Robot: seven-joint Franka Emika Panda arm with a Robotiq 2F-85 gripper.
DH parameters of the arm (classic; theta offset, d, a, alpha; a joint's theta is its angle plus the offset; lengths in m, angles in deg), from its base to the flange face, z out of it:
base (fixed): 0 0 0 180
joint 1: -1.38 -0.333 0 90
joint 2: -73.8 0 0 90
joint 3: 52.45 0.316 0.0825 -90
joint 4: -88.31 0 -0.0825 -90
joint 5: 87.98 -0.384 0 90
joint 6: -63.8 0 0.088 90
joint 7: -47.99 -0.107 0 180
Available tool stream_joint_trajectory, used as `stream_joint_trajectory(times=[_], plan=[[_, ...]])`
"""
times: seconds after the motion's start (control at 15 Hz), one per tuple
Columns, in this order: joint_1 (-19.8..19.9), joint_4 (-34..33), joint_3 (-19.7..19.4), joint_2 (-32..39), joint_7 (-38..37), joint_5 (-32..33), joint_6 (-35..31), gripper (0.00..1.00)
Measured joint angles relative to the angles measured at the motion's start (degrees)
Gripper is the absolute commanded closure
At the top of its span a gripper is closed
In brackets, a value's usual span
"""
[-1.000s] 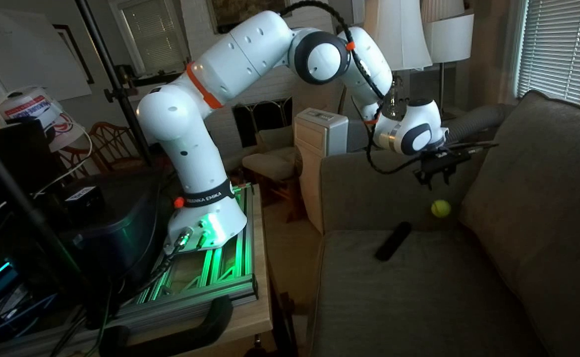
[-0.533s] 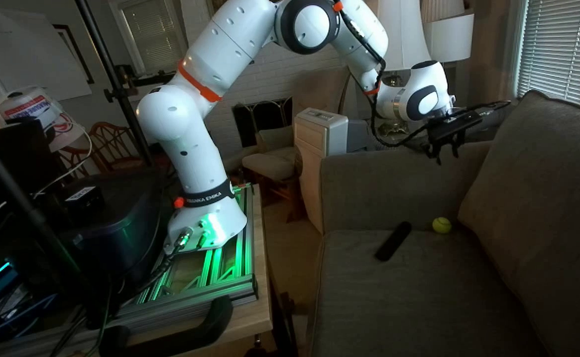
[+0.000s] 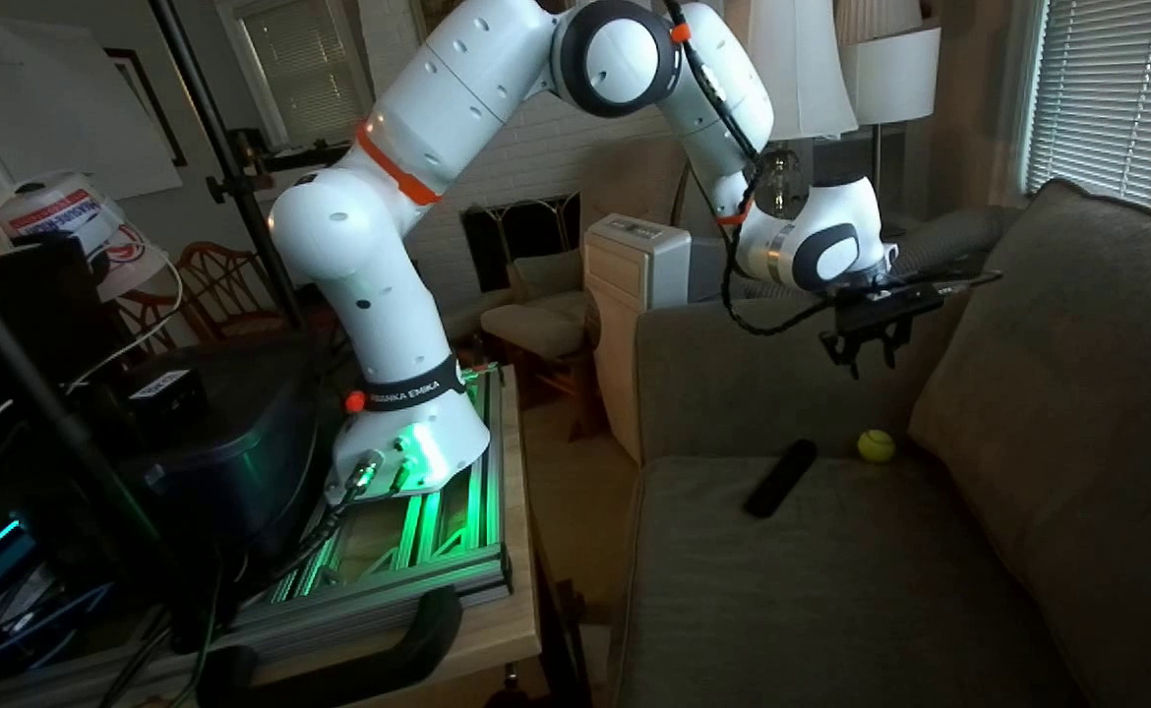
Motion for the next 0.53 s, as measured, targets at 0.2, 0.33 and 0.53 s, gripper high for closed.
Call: stream_joint_trajectory(times=[0.2,0.33,0.53], plan=[[0.0,0.1,-1.4,4.8,-1.2,0.1,-6.7,0.15],[-0.7,-0.7,-2.6,8.4,-2.7,0.2,-11.5,0.18],[-4.2,-4.0,-6.9,13.8,-6.6,0.4,-17.4,0.0]])
